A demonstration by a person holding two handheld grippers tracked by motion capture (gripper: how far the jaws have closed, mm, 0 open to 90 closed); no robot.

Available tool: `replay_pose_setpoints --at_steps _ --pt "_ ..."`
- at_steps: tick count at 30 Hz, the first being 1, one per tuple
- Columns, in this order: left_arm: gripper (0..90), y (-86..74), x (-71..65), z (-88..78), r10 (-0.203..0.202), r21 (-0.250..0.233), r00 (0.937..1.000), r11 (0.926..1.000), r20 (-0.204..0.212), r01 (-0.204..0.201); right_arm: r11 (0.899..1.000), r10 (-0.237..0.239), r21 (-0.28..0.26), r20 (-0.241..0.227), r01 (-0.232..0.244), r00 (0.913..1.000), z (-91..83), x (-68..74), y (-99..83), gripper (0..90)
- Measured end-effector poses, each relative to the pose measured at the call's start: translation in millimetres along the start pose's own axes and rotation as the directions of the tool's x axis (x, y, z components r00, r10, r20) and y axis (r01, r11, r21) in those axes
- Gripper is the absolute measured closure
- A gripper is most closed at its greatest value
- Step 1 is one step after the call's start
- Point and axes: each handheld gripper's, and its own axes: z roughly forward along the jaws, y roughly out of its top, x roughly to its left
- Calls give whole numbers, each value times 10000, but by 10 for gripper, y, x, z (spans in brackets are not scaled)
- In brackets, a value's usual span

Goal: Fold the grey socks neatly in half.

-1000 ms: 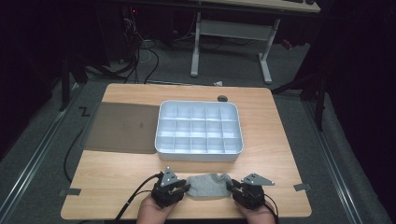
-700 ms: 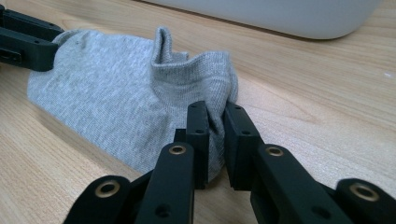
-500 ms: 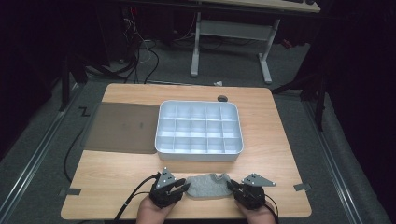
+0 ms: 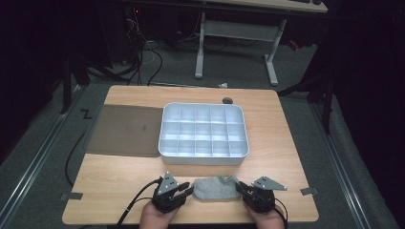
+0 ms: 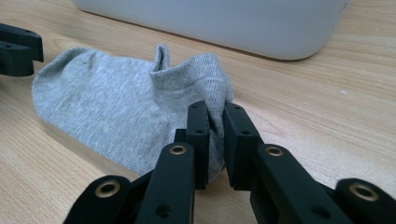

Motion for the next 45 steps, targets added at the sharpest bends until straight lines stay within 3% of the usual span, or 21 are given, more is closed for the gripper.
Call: replay_pose_setpoints --at_steps 10,13,16,22,29,33,38,45 --pt "779 33 -10 81 -62 734 10000 9973 31 60 9998 -131 -120 46 132 9999 -20 13 19 824" --pt "798 59 -35 113 299 1046 9995 9941 36 -301 9997 -184 -165 123 186 9998 -40 7 40 825" --pt "802 100 -33 139 44 937 9992 9956 392 -80 9995 -176 -264 249 183 9995 -81 -25 71 824" --pt "801 109 -64 173 437 783 9979 9958 475 -473 9991 -233 -332 491 249 9985 -95 -31 123 825" --pt "794 87 -50 143 292 643 9987 9974 414 -318 9990 -205 -391 481 224 9986 -71 -28 126 825" --pt "789 77 -45 153 124 700 9994 9974 320 -146 9993 -259 -267 294 267 9992 -22 -43 81 825" --pt "789 79 -46 174 -54 898 9998 9959 183 38 9995 3 -307 2 -3 10000 9 -84 67 825" --pt "797 90 -38 191 -142 1018 9998 9947 122 129 9982 -206 -560 -233 192 9995 -5 -127 75 825"
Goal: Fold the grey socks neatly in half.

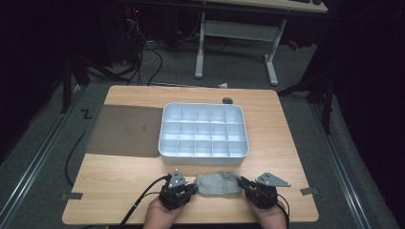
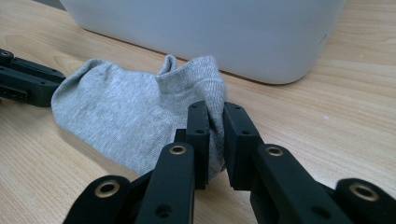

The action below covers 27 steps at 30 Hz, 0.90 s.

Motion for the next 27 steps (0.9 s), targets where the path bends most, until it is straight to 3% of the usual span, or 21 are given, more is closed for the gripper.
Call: replay_pose_setpoints --at_steps 8,12,27 --pt "822 0 -12 4 -40 -16 9999 10000 -166 40 9990 -213 -402 8 213 9998 -110 41 61 826" --pt "813 -6 -32 -7 186 -117 9997 9998 -145 -187 9980 -440 -456 78 443 9990 -133 76 88 826" --pt "747 -35 -45 -58 334 -679 9994 9972 79 -328 9937 -996 -480 287 1009 9946 -75 246 154 826"
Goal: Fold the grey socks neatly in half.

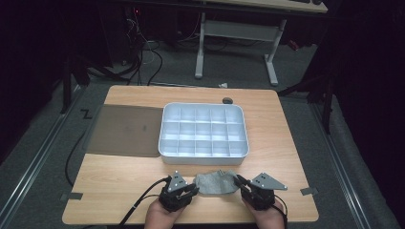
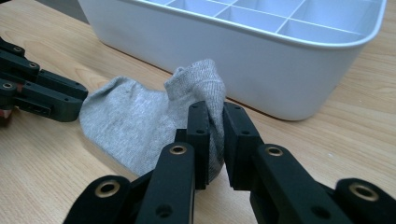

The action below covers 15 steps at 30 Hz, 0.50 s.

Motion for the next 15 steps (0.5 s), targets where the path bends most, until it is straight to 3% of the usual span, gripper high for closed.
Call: replay_pose_setpoints --at_steps 4,5,11,13,15 --pt "695 -3 2 -37 -89 -275 9999 9996 -76 86 10000 -26 7 24 26 10000 7 12 3 826" --pt "649 3 12 -57 -511 -320 9987 9982 4 511 10000 6 1 44 -6 10000 7 4 1 827" --pt "646 46 -23 -97 -1148 -691 9930 9912 -276 1127 9999 127 -34 112 -127 9999 -5 -37 -2 827" --pt "690 79 -61 -113 -1159 -905 9928 9895 -287 1129 9999 111 -48 136 -111 9998 -12 -45 -4 827" --pt "806 107 -122 -115 -1013 -930 9942 9909 -370 975 9999 143 -36 140 -142 9998 -20 -52 -6 828"
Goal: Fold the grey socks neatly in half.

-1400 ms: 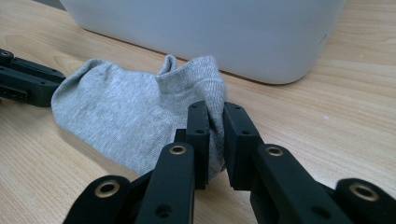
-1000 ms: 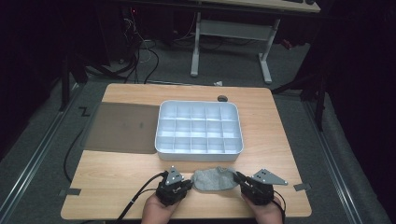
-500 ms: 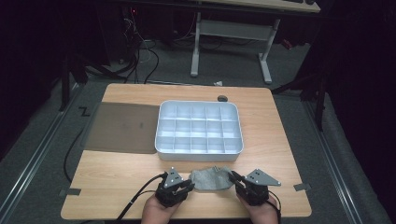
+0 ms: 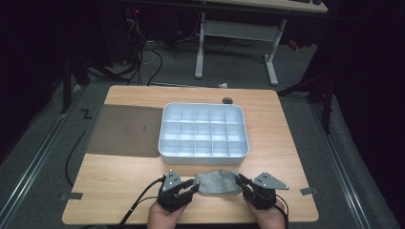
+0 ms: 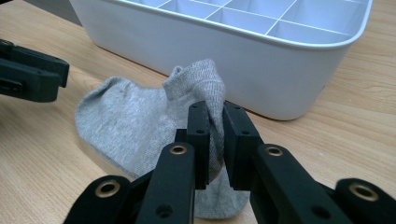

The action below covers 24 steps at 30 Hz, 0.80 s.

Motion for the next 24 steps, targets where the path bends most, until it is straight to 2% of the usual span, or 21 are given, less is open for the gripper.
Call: replay_pose_setpoints --at_steps 1,2,4,7,10,13,16,21,24 --pt "806 8 -40 6 141 44 9998 9999 -158 -141 10000 8 -15 -6 -8 10000 -1 -4 -2 828" --pt "859 17 -74 16 254 134 9992 9996 -311 -250 10000 8 -16 -5 -8 10000 -1 -8 -3 828" --pt "900 33 -128 56 349 290 9990 9990 -270 -341 10000 30 -21 -23 -30 10000 -2 -14 -5 828" --pt "900 59 -196 157 295 648 9992 9975 -252 -278 10000 43 -48 -27 -44 10000 -10 -17 -5 828" --pt "900 105 -267 224 210 731 9996 9971 -162 -197 9999 77 -120 -3 -77 10000 -30 -32 -1 828" --pt "899 152 -334 322 403 866 9991 9955 -153 -389 9999 126 -114 10 -126 9999 -25 -41 -5 829" --pt "895 161 -357 415 327 1047 9995 9940 -40 -321 9999 96 -42 -1 -96 10000 -9 -44 -14 828" --pt "879 161 -412 559 491 1428 9988 9885 74 -497 10000 76 -50 -14 -77 10000 -15 -46 -16 828" --pt "865 178 -446 607 524 1459 9984 9878 211 -549 10000 64 -34 -31 -64 10000 -11 -39 -21 828"
